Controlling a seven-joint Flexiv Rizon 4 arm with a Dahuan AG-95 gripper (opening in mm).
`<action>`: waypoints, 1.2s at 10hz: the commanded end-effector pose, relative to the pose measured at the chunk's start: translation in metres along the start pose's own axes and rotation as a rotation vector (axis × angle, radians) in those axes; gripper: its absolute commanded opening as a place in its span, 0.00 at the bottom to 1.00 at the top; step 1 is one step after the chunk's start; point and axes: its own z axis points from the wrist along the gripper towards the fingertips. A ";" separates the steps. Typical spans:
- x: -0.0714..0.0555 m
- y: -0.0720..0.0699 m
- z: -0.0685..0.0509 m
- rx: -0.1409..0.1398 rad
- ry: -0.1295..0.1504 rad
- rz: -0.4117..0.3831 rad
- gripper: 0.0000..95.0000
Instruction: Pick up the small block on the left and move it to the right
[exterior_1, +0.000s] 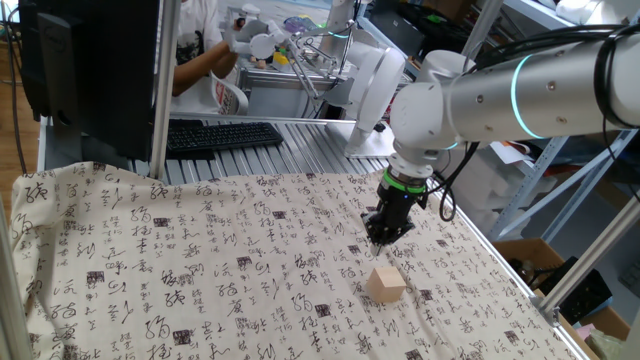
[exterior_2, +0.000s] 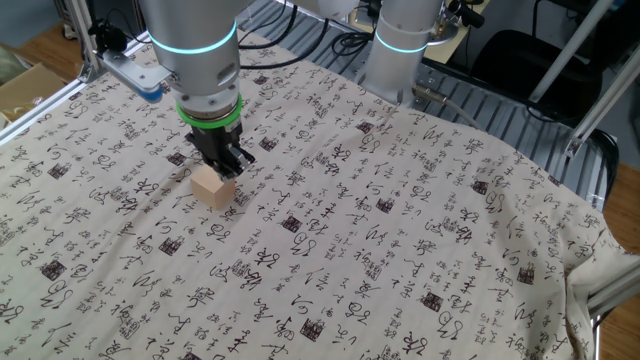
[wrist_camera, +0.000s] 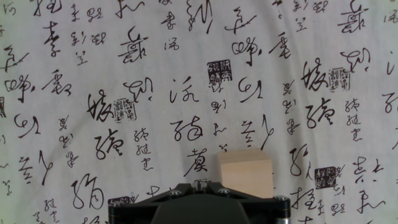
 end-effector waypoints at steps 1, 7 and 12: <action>0.001 0.000 0.001 0.002 -0.007 -0.003 0.00; 0.009 -0.013 0.009 0.027 -0.018 -0.028 0.00; 0.005 -0.036 0.015 0.034 -0.020 -0.048 0.00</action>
